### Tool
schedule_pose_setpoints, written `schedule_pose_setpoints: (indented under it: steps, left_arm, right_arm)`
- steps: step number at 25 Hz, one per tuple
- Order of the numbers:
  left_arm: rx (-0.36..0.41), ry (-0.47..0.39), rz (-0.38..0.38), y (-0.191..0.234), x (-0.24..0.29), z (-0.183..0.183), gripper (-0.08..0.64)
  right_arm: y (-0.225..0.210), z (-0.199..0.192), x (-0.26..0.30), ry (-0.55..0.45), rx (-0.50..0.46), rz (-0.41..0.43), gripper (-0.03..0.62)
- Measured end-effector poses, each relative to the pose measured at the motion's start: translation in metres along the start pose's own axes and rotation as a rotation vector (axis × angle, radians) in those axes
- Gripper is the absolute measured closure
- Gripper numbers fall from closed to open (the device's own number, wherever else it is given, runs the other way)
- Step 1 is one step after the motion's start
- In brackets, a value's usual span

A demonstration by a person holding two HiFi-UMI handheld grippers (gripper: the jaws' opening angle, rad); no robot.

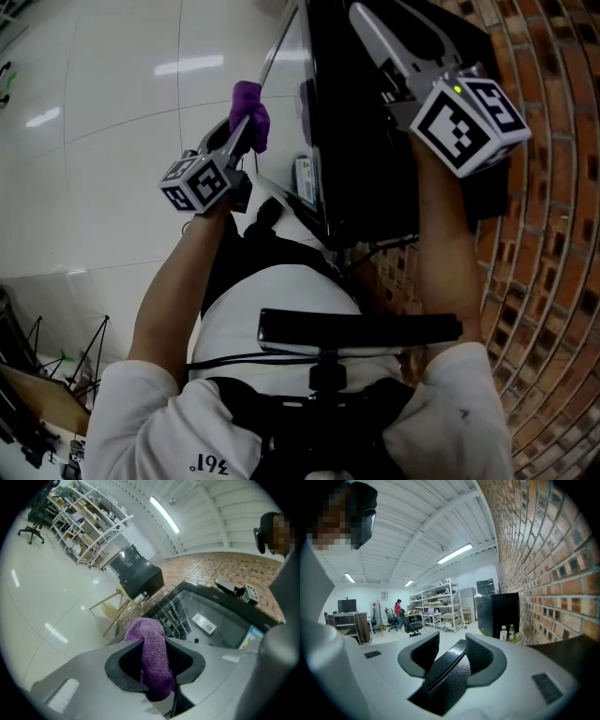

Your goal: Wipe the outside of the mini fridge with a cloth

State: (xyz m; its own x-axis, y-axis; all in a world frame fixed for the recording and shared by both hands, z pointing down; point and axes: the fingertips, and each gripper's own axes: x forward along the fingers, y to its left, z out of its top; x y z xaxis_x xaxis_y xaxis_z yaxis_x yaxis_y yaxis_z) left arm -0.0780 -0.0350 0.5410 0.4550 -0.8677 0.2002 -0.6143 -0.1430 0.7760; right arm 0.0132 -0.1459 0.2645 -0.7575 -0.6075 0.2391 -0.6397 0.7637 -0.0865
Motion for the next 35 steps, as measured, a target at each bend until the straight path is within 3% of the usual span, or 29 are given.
schedule_pose_setpoints:
  steps: [9, 17, 25, 35]
  left_arm:
    - [-0.003, -0.115, -0.225, -0.141, -0.063, 0.052, 0.452]
    - [0.006, -0.155, -0.319, -0.2, -0.088, 0.071, 0.453]
    - [0.007, -0.103, -0.351, -0.211, -0.081, 0.049, 0.453]
    - [0.011, -0.07, -0.307, -0.185, -0.074, 0.028, 0.453]
  right_arm:
    - [0.003, 0.003, 0.001, -0.018, -0.007, 0.015, 0.426]
    - [0.004, 0.003, 0.0, -0.019, -0.011, 0.017, 0.426]
    - [0.002, 0.002, -0.001, -0.024, -0.015, 0.013, 0.426]
    - [0.003, 0.004, -0.001, -0.028, -0.013, 0.016, 0.426]
